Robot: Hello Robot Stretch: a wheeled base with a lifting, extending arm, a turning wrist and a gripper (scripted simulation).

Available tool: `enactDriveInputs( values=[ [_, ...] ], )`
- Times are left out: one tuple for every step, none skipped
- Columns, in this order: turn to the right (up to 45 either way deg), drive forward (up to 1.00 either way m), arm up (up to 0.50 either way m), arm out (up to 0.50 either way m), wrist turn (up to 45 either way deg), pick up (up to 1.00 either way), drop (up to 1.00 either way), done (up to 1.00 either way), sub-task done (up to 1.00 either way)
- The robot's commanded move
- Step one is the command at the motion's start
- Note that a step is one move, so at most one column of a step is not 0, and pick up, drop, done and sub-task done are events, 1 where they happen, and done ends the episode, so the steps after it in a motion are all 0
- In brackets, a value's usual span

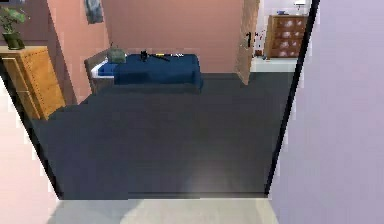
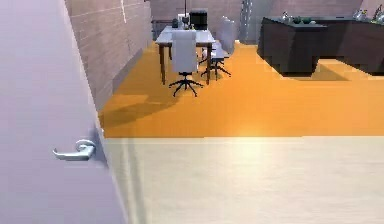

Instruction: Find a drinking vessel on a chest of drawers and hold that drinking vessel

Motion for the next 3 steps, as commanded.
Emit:
enactDriveInputs(
  values=[
    [0.0, 1.00, 0.00, 0.00, 0.0, 0.00, 0.00, 0.00, 0.00],
    [0.0, 0.50, 0.00, 0.00, 0.0, 0.00, 0.00, 0.00, 0.00],
    [39.0, 0.00, 0.00, 0.00, 0.0, 0.00, 0.00, 0.00, 0.00]
  ],
)
